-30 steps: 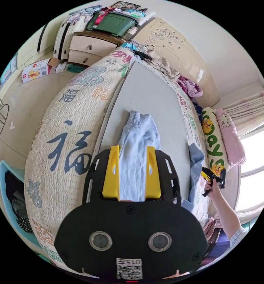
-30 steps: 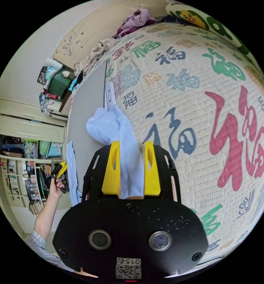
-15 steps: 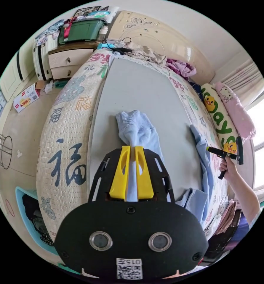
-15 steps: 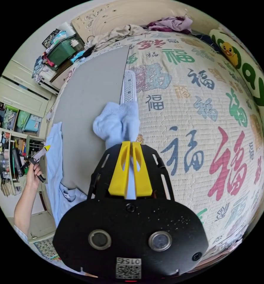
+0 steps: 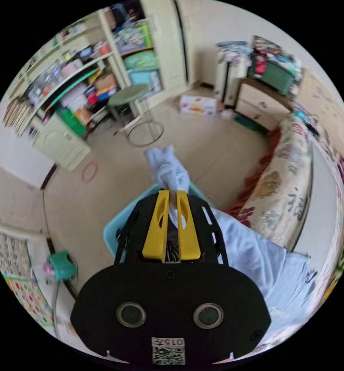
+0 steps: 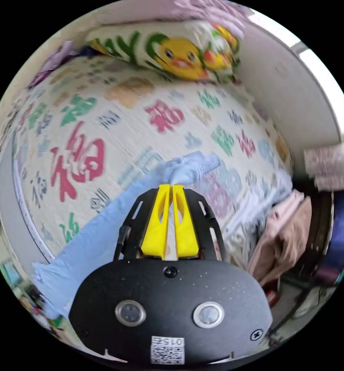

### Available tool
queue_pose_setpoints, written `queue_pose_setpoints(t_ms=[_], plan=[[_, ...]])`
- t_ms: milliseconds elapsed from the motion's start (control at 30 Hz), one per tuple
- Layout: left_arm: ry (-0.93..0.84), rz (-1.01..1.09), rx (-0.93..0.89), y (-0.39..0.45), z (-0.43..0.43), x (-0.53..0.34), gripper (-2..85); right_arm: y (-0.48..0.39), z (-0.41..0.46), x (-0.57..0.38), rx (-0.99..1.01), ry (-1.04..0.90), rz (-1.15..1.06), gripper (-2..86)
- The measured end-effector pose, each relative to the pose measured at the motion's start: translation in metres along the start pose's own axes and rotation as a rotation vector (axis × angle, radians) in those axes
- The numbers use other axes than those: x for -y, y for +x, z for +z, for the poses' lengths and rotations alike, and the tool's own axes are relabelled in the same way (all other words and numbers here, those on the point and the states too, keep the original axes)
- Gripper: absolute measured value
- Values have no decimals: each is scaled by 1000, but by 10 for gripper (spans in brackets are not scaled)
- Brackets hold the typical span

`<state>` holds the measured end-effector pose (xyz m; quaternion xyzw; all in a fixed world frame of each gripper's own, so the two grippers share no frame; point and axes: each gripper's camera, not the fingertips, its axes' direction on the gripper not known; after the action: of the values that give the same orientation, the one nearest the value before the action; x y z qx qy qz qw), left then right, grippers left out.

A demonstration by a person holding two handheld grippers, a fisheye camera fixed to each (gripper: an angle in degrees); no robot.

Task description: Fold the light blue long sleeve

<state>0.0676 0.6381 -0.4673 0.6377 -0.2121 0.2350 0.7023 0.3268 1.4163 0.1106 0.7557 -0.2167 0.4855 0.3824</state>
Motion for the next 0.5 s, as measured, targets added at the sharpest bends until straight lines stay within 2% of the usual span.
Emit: queue_pose_setpoints(t_ms=[33,67,167,233,300,367,400,467,500], plan=[[4,-85,-60,-24,3,-13,59,18,12,-9,-7,-35,119,39],[60,-132,-163,-44,2,-28,69,29,19,-20,20,-37,148,43],[175,-193,-303,-71,-5,-53,70,39,24,-44,125,-5,183,47],[168,-155,-336,-72,-8,-56,64,30,20,-54,160,31,163,45],[120,-23,-434,-55,-7,-52,60,8,8,-61,152,105,48,44],[-21,262,-546,-2,-3,-46,60,-49,-12,-74,140,206,-252,45],[-45,341,-559,15,-2,-48,61,-66,-16,-79,152,223,-349,46],[-95,619,-590,82,2,-60,66,-137,-23,-108,317,199,-797,64],[-105,661,-606,97,5,-64,67,-153,-23,-115,381,164,-891,74]])
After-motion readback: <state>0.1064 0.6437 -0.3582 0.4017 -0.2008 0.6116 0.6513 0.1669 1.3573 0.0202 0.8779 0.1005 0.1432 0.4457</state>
